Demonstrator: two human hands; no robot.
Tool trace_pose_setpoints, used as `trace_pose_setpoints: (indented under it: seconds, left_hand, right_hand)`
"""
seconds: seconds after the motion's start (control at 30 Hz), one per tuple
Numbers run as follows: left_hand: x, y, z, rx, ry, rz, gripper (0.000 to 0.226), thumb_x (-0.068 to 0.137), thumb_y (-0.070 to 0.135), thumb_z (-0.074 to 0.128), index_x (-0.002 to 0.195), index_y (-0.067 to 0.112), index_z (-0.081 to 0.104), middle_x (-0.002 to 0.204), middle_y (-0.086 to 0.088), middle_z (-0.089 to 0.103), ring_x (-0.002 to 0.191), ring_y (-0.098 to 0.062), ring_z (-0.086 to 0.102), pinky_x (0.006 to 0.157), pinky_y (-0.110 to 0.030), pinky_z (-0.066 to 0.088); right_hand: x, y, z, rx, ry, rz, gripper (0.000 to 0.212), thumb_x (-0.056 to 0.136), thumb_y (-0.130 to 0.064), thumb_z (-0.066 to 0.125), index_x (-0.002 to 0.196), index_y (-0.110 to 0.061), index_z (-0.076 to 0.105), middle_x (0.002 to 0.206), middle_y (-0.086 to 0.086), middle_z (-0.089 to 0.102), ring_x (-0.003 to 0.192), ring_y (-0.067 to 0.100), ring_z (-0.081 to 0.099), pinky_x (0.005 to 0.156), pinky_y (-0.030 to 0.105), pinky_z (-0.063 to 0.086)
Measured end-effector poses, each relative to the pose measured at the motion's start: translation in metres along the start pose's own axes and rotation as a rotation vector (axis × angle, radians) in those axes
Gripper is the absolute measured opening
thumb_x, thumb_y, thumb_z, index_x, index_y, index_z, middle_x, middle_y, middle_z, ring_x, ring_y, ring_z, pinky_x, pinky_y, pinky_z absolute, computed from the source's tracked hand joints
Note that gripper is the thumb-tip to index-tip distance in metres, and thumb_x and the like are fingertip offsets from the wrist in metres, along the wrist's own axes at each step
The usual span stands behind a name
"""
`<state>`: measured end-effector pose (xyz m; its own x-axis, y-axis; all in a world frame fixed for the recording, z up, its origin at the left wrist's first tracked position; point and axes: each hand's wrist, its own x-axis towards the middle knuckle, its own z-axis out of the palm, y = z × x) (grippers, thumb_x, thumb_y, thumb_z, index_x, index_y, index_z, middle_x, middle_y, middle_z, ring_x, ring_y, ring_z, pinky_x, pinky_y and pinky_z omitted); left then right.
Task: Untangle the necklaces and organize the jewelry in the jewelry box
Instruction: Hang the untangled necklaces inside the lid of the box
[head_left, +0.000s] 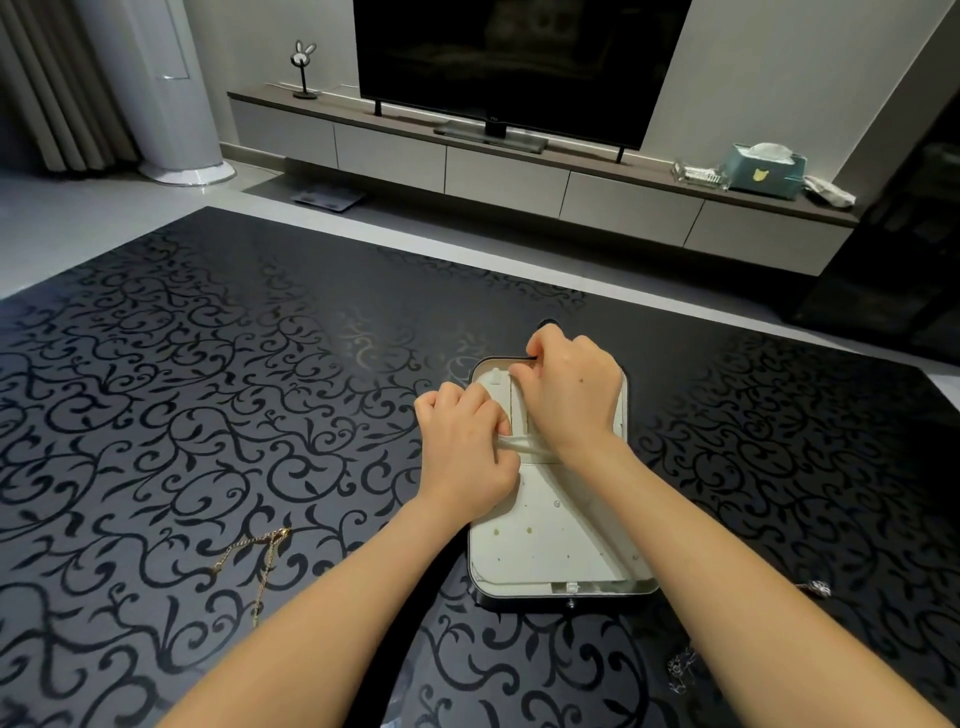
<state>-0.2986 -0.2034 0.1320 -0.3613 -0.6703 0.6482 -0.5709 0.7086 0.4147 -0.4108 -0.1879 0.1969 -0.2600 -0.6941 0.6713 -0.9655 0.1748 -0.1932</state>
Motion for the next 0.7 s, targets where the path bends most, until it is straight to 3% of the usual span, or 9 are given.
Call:
trace_pose_setpoints:
  seconds: [0.1, 0.23, 0.4, 0.53, 0.7]
  left_hand:
    - [0.000, 0.000, 0.000, -0.007, -0.004, -0.003, 0.015, 0.057, 0.023, 0.039, 0.064, 0.016, 0.049, 0.071, 0.007, 0.042, 0.072, -0.019, 0.035, 0.072, -0.033, 0.023]
    - [0.000, -0.001, 0.000, -0.019, -0.011, -0.003, 0.017, 0.056, 0.024, 0.038, 0.065, 0.016, 0.050, 0.071, 0.007, 0.041, 0.072, -0.020, 0.036, 0.073, -0.034, 0.024]
    - [0.000, 0.000, -0.001, -0.022, -0.018, -0.002, 0.017, 0.056, 0.025, 0.037, 0.064, 0.016, 0.049, 0.072, 0.008, 0.041, 0.072, -0.020, 0.036, 0.072, -0.035, 0.025]
    - [0.000, -0.001, 0.000, -0.018, -0.023, -0.006, 0.018, 0.057, 0.025, 0.037, 0.065, 0.016, 0.050, 0.072, 0.006, 0.043, 0.072, -0.020, 0.037, 0.073, -0.035, 0.025]
    - [0.000, -0.001, 0.001, -0.010, -0.027, -0.005, 0.020, 0.057, 0.025, 0.036, 0.065, 0.016, 0.052, 0.073, 0.005, 0.046, 0.073, -0.020, 0.037, 0.073, -0.033, 0.022]
  right_hand:
    - [0.012, 0.000, -0.007, -0.069, -0.164, 0.074, 0.021, 0.078, -0.033, 0.069, 0.092, -0.021, 0.059, 0.081, -0.003, 0.063, 0.083, 0.022, 0.054, 0.069, 0.030, 0.026]
    - [0.024, 0.010, -0.011, -0.012, -0.309, 0.121, 0.031, 0.074, -0.048, 0.070, 0.101, -0.036, 0.063, 0.103, -0.006, 0.056, 0.105, 0.020, 0.045, 0.083, 0.034, 0.024]
    - [0.036, 0.026, -0.009, 0.156, -0.476, 0.133, 0.032, 0.069, -0.056, 0.072, 0.096, -0.042, 0.064, 0.109, -0.008, 0.062, 0.111, 0.018, 0.049, 0.086, 0.035, 0.024]
    - [0.038, 0.030, -0.014, 0.088, -0.580, 0.006, 0.036, 0.069, -0.057, 0.072, 0.102, -0.043, 0.064, 0.110, -0.005, 0.056, 0.111, 0.020, 0.044, 0.086, 0.035, 0.023]
    - [0.033, 0.032, -0.015, 0.032, -0.538, -0.008, 0.036, 0.072, -0.053, 0.071, 0.105, -0.043, 0.062, 0.117, -0.006, 0.050, 0.114, 0.019, 0.039, 0.087, 0.034, 0.022]
